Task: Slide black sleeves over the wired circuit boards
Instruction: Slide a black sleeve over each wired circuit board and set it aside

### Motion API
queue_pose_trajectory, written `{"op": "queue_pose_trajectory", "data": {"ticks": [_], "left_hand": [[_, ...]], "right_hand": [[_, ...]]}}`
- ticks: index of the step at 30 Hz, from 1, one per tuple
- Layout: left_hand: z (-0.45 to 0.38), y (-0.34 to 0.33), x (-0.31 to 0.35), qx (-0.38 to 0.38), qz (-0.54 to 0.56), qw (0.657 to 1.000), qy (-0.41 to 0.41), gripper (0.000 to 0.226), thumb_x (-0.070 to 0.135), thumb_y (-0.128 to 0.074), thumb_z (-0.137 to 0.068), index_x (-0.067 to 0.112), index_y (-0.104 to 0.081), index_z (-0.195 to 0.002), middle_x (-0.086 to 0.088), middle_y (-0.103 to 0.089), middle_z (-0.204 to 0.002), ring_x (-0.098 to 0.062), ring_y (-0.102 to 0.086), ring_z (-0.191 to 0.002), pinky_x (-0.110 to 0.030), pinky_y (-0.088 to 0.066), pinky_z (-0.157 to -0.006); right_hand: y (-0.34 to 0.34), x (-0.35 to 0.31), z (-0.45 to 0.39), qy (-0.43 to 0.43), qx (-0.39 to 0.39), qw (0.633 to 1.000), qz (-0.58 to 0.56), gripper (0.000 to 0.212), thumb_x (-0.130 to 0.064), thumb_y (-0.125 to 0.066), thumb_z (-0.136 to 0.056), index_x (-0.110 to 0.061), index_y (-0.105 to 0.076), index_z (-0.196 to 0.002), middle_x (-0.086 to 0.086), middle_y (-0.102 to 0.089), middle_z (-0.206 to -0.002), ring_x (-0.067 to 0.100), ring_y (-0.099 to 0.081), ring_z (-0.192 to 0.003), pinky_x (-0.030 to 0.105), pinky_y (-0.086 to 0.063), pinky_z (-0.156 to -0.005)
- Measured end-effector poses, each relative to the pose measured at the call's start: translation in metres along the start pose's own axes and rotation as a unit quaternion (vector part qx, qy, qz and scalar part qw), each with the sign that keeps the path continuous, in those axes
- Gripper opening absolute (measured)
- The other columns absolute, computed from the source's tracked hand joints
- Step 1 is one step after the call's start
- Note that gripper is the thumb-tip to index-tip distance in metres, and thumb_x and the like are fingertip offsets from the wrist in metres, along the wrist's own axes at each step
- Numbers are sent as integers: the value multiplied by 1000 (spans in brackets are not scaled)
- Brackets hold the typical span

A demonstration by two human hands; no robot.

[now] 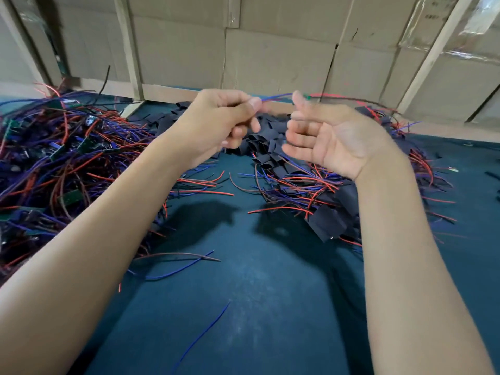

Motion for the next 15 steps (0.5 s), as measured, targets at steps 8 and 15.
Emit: {"op": "queue_pose_trajectory", "data": {"ticks": [8,15], "left_hand": [[-3,-8,-2,50,-224,973,-18,18,26,-60,-98,18,-75,-92,1,-67,-65,-11,-43,-45,-19,-30,-41],[-10,-4,-35,-7,-306,950,65,16,15,-60,-96,15,-76,-99,3,-77,-84,-7,-66,-72,-19,-49,-62]], "right_hand": [[-27,28,-23,-15,5,998,61,18,-36,-69,-95,-19,-67,-90,1,-47,-69,11,-49,-50,28,-53,-55],[13,12,-17,20,158,987,27,23,-20,-57,-102,-8,-71,-89,1,-64,-65,14,-60,-53,27,-57,-54]]}}
Point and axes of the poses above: each hand's wrist, its own z-axis away from the middle knuckle, its own y-axis out of the back of the hand, x = y × z, the point moved 4 cm from there along -z, towards the middle knuckle
